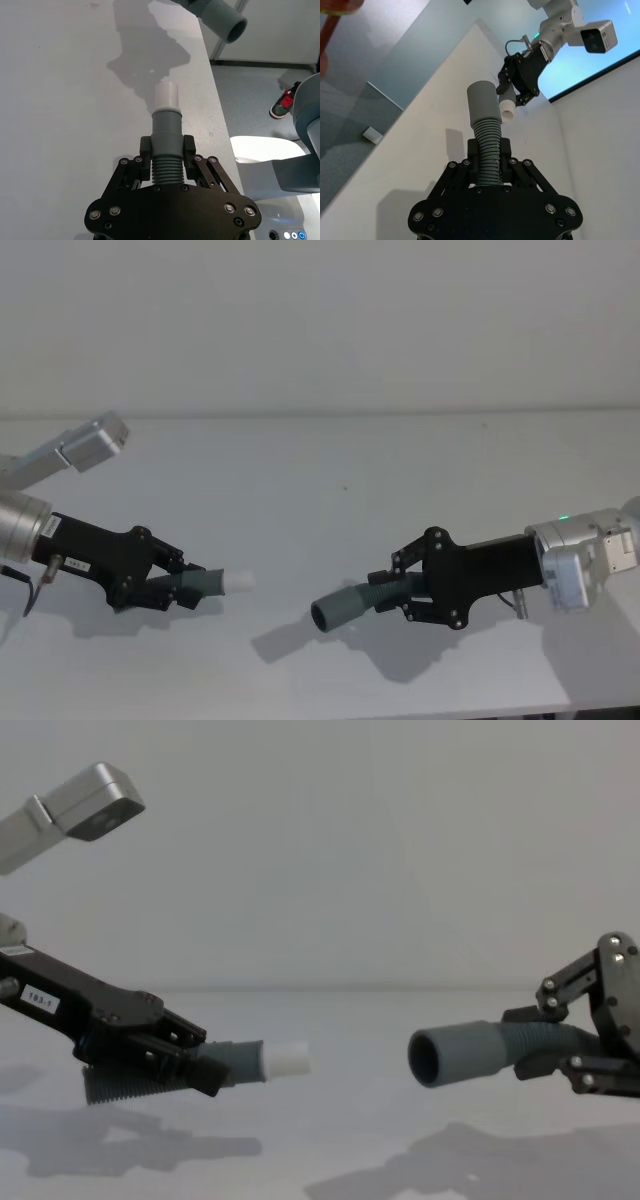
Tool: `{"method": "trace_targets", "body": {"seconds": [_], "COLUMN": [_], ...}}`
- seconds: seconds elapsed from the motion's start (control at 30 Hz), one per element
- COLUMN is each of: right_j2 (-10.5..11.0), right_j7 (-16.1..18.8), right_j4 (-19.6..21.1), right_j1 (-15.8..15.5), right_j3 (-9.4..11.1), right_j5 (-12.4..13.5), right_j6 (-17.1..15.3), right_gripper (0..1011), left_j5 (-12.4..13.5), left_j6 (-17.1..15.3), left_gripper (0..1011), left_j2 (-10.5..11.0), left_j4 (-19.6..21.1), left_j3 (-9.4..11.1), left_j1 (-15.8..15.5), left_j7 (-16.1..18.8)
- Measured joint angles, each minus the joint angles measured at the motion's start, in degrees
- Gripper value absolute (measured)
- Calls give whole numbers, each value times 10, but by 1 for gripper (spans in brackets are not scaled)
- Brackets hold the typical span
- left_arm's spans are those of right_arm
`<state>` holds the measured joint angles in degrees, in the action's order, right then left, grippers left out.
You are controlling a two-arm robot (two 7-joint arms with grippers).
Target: Use both hands to pick up one end of the pipe from the table, align the ends, and insert them.
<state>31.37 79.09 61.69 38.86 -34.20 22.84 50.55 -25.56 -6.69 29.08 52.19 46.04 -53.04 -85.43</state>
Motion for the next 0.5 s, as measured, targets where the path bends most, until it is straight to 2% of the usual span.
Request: {"method": "trace_targets", "body": {"seconds": [0.37,0.5], "right_j2": [8,11], "right_j7": [-78,-101], "right_j4": [34,46], "right_j1": [-27,-36], "right_j3": [18,23], "right_j5": [-71,-89], "right_j6": [-31,-46], "right_gripper": [215,215], "left_j5": [0,0], "left_j6": [-1,-1], "left_gripper": [340,339], "left_j2": [0,1], "left_j4": [0,0], "left_j3": [1,1], "left_j1": [-1,-1], "left_j7": [-1,-1]}}
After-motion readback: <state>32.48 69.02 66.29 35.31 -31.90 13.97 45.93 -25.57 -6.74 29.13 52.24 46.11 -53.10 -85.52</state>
